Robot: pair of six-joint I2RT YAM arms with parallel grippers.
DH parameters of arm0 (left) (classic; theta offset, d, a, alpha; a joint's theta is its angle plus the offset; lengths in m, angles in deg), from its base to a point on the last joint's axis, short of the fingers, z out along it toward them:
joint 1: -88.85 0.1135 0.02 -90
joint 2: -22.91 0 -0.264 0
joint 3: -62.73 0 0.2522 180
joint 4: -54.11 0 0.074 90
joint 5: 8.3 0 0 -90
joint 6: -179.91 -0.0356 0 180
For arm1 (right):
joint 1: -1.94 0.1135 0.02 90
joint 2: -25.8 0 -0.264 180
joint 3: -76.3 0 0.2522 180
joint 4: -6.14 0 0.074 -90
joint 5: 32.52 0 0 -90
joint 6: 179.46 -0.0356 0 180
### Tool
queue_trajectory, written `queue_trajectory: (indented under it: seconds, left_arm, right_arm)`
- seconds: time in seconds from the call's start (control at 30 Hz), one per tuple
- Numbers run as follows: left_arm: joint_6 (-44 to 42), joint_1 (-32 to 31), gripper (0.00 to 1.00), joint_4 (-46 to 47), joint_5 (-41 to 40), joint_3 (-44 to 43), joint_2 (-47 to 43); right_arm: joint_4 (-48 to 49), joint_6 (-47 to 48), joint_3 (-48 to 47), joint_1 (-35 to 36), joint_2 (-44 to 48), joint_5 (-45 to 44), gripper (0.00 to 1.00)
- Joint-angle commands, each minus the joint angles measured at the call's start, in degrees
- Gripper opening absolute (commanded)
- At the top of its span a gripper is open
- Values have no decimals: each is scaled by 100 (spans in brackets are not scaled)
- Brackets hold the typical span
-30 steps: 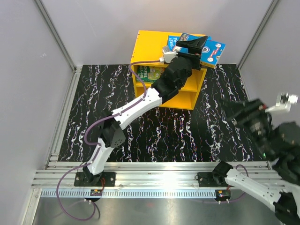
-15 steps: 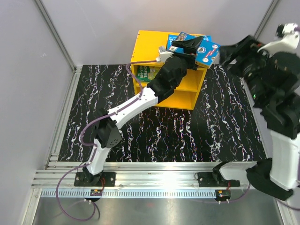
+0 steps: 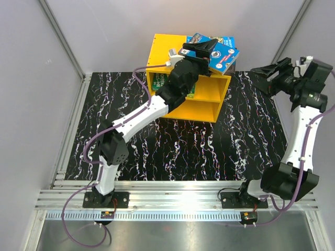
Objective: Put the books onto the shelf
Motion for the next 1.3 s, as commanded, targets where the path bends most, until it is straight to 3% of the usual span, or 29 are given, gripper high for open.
queue_trajectory:
  seconds: [0.0,0.23,0.57,0.87,1.1,1.27]
  left_arm:
    - [-103,186,99,206,343,-312,-155]
    - [353,345,99,-24,1335,-770,126]
    - [134,336,99,-401,1591,-1016,-23]
    - [213,327,99,-524,1838,-1042,3]
    - [160,336,99,-594,1873,-1024,-120]
    - [125,345,99,-604,1908,-1042,-93]
  right_arm:
    - [2892,-1890,777,-9,481,1942,73]
    - [2622,-1454,261,0,412,2003,76]
    - [3800,-2358,700,17,289,2161,79]
    - [4415,-2509,999,482,113,1828,81]
    - [4241,-2254,832,1098,-212,1485,81]
    - [3213,-1517,710,1116,-63,1221,82]
